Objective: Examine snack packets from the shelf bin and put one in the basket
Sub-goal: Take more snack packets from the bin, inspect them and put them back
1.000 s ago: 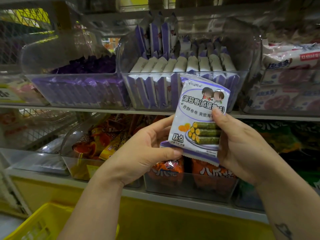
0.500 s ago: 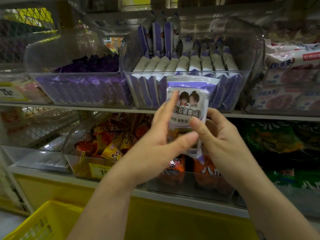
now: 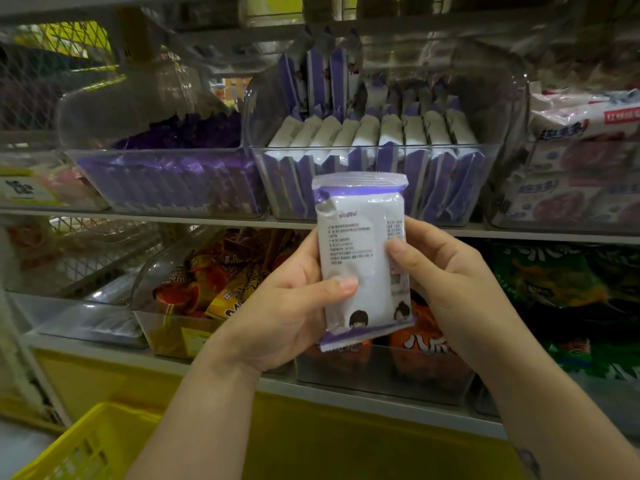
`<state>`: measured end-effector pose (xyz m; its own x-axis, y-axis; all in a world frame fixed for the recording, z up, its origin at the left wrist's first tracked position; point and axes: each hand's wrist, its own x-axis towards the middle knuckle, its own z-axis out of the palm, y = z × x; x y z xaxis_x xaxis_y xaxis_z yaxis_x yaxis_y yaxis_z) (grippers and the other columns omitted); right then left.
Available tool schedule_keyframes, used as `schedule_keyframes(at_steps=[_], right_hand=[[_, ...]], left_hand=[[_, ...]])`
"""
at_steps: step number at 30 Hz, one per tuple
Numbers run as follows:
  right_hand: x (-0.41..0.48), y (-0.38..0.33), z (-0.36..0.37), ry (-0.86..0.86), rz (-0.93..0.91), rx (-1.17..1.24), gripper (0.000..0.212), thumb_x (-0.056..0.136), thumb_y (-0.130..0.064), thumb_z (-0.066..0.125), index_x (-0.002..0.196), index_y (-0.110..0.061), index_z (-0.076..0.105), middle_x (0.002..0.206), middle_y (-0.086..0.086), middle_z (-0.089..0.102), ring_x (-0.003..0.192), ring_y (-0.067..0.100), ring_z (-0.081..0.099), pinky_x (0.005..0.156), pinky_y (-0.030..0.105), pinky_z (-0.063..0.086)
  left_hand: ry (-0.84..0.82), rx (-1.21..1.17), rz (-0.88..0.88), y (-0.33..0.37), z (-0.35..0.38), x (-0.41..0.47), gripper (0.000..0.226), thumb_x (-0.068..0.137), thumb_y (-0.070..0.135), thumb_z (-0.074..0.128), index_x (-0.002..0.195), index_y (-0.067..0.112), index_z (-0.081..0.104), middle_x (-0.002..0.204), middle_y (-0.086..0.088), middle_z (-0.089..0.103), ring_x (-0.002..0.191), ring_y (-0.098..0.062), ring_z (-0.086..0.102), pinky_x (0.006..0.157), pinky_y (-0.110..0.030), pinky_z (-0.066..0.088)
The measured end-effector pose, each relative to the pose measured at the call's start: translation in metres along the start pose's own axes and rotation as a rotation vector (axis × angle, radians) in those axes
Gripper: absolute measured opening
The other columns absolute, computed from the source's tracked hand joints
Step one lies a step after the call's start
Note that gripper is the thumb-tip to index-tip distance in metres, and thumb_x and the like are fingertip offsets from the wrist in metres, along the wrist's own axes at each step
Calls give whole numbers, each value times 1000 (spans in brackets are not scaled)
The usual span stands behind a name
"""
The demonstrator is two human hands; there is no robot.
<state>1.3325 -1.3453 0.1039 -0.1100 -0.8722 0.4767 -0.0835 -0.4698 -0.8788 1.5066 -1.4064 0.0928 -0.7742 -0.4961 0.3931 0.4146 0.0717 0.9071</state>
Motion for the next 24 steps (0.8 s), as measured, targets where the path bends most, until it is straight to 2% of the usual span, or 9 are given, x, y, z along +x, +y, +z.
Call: schedule_keyframes(at_steps=[4, 8, 10, 13, 15, 17, 20, 22, 24], right_hand=[[0, 2, -5, 3, 29, 36, 40, 70, -36, 68, 109, -30, 65, 105, -9, 74, 100, 10, 70, 73, 24, 58], [-1, 2, -8, -32, -3, -76, 34, 68, -36, 70, 101, -38, 65, 102, -11, 73, 97, 7, 69, 71, 25, 59], [-2, 1, -7, -43, -17, -157, 32, 67, -40, 70, 98, -41, 65, 101, -13, 72, 97, 7, 68, 72, 28, 60], [-2, 1, -4, -54, -26, -195, 33, 66, -39, 70, 99, -38, 64, 99, -15, 72, 95, 5, 68, 75, 29, 59], [-2, 1, -2, -54, -31, -197, 33, 66, -38, 70, 98, -38, 64, 98, -15, 72, 94, 5, 68, 74, 27, 59], [-3, 0, -1, -44, -48, -212, 33, 67, -37, 72, 99, -39, 64, 98, -16, 72, 92, 4, 69, 71, 24, 59], [-4, -2, 1, -4, -96, -330, 34, 75, -27, 77, 101, -42, 62, 98, -19, 70, 93, 1, 67, 71, 23, 59], [-4, -2, 4, 11, -143, -444, 36, 76, -25, 76, 105, -42, 62, 100, -16, 68, 96, 1, 64, 77, 25, 58], [-6, -3, 8, -4, -191, -521, 37, 75, -32, 75, 110, -37, 63, 103, -18, 64, 99, -1, 62, 82, 22, 55]], left_hand=[[50, 13, 1, -3, -5, 0, 68, 82, 7, 62, 144, 25, 38, 137, -13, 57, 126, -32, 55, 94, -44, 53], [205, 36, 73, -4, -5, 3, 59, 79, 15, 67, 136, 24, 50, 128, -8, 64, 121, -25, 60, 90, -35, 54], [281, 21, 126, -3, -6, 5, 60, 74, 20, 71, 131, 29, 55, 125, -5, 66, 116, -21, 63, 87, -31, 54], [346, 88, 177, 0, -6, 5, 54, 69, 26, 75, 120, 37, 62, 122, -2, 68, 111, -19, 65, 82, -28, 55], [386, 190, 176, 1, -6, 4, 51, 66, 30, 78, 114, 42, 66, 119, 2, 69, 108, -18, 67, 79, -28, 56], [464, 398, 207, 3, -6, 3, 49, 67, 35, 80, 113, 46, 64, 117, 11, 68, 107, -12, 66, 78, -27, 56], [538, 694, 278, 7, -6, 0, 50, 71, 41, 76, 117, 50, 58, 118, 23, 61, 116, -4, 58, 88, -24, 54], [488, 821, 295, 9, -3, 0, 52, 74, 44, 75, 122, 51, 56, 119, 28, 59, 119, 1, 54, 92, -17, 50], [402, 793, 241, 9, -1, 0, 51, 74, 44, 73, 123, 46, 58, 120, 20, 63, 116, -2, 58, 93, -22, 52]])
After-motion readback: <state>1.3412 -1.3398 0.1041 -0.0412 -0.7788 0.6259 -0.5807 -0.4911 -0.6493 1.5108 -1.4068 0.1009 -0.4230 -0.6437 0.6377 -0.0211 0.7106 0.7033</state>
